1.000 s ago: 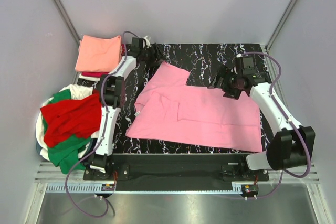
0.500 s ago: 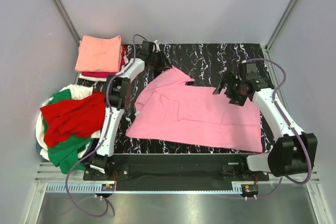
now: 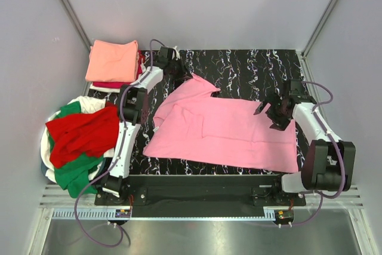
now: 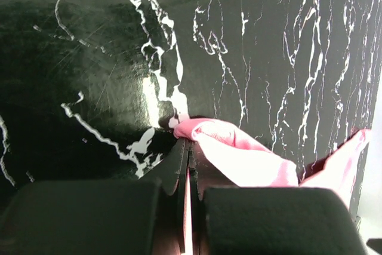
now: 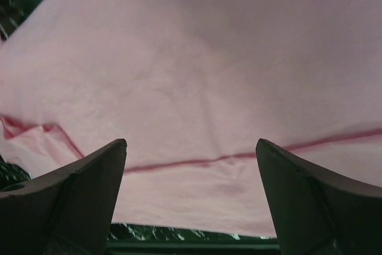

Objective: Fold and stack the t-shirts
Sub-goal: Fold the tshirt

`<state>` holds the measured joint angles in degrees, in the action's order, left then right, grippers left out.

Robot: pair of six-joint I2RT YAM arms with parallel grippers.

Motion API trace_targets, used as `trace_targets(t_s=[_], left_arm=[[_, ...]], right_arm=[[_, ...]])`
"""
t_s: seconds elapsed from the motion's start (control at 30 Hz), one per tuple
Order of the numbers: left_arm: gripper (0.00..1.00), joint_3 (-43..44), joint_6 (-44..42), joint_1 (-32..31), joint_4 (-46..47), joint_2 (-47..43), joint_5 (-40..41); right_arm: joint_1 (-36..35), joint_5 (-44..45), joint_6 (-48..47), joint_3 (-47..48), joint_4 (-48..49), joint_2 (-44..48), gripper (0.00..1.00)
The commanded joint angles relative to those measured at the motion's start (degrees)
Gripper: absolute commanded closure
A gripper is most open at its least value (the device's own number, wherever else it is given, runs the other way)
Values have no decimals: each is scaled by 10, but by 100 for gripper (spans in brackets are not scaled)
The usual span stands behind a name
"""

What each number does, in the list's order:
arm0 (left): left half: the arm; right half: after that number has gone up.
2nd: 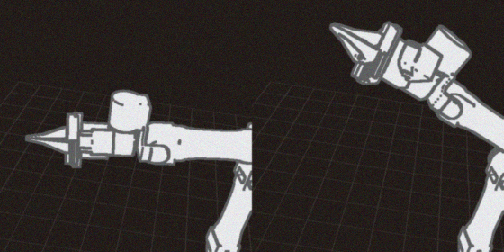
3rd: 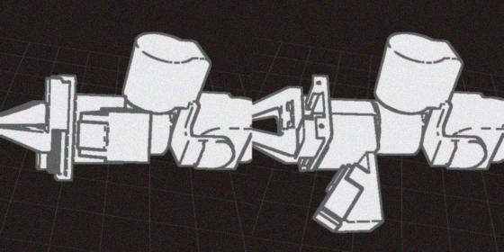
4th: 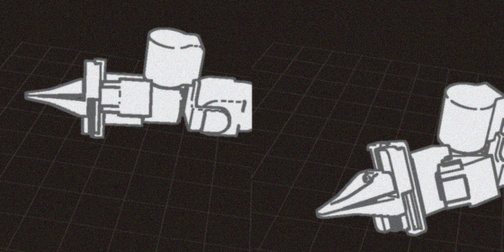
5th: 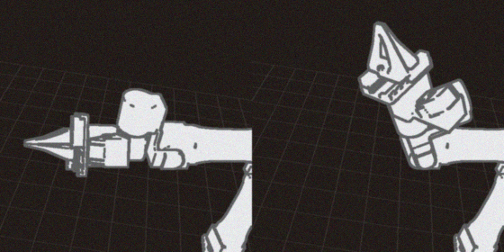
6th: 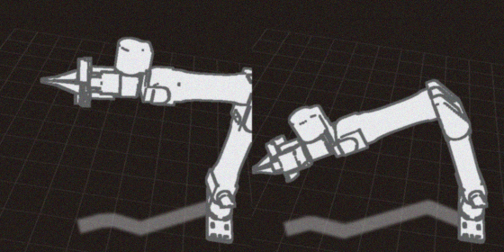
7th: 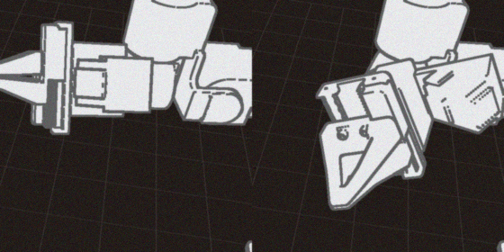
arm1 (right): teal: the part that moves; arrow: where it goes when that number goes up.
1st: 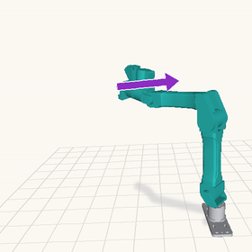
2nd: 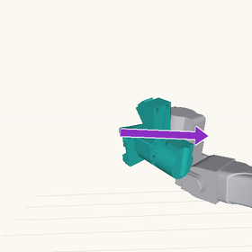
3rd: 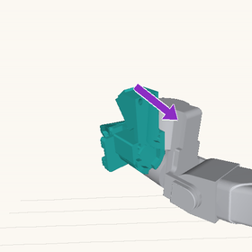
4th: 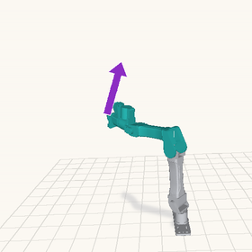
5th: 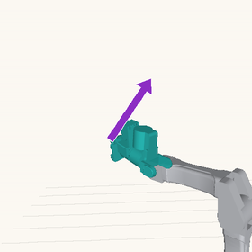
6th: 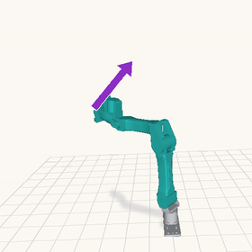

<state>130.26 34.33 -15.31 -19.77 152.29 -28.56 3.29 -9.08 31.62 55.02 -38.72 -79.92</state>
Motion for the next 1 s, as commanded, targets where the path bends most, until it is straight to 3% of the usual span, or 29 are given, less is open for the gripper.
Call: trace_targets(t_s=[0.0, 0.23, 0.6, 0.97], left_arm=[[100, -28, -10, 16, 11, -80, 26], [100, -66, -34, 46, -35, -158, 67], [100, -76, -29, 96, -50, -170, 87], [100, -49, -44, 106, -57, -148, 52]], right_arm=[[48, 17, 14, -3, 37, -32, 4], [136, 34, 19, 67, 51, -111, 7], [154, 101, 3, 226, 35, -279, 12], [153, 44, -7, 421, 21, -445, 21]])
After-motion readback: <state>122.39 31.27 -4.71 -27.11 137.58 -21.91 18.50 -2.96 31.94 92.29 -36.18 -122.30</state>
